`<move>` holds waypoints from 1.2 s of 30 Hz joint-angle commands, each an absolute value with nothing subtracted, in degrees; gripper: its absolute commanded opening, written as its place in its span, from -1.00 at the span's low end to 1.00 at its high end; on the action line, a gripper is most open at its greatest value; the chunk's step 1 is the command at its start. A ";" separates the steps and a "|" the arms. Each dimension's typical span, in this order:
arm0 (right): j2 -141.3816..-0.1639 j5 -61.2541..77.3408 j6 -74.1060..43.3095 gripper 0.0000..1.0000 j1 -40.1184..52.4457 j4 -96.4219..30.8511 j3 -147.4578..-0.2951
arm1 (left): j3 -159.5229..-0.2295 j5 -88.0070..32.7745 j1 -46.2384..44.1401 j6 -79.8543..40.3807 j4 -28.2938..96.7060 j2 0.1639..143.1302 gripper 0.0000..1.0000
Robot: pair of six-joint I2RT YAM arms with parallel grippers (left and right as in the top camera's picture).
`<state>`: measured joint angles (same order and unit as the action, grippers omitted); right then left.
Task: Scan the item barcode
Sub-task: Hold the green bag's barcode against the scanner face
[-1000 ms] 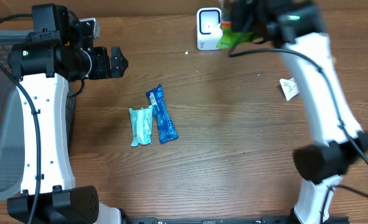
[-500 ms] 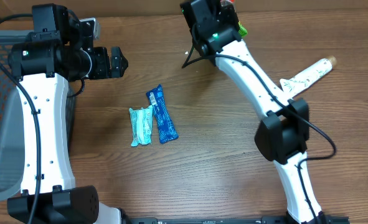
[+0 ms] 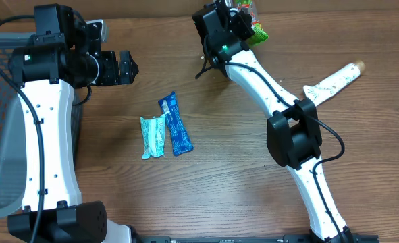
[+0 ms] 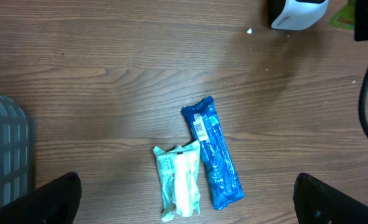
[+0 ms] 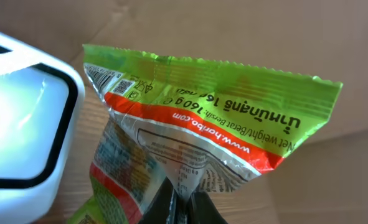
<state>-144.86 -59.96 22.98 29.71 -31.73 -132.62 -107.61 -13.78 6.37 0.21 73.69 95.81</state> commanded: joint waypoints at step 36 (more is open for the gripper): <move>-145.80 -68.10 42.19 -0.93 30.92 -21.28 -133.32 | -107.85 -14.46 6.35 1.30 73.45 96.25 1.00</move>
<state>-146.34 -64.47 41.60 30.52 -21.98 -132.62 -107.61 -13.78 6.37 0.21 73.69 95.81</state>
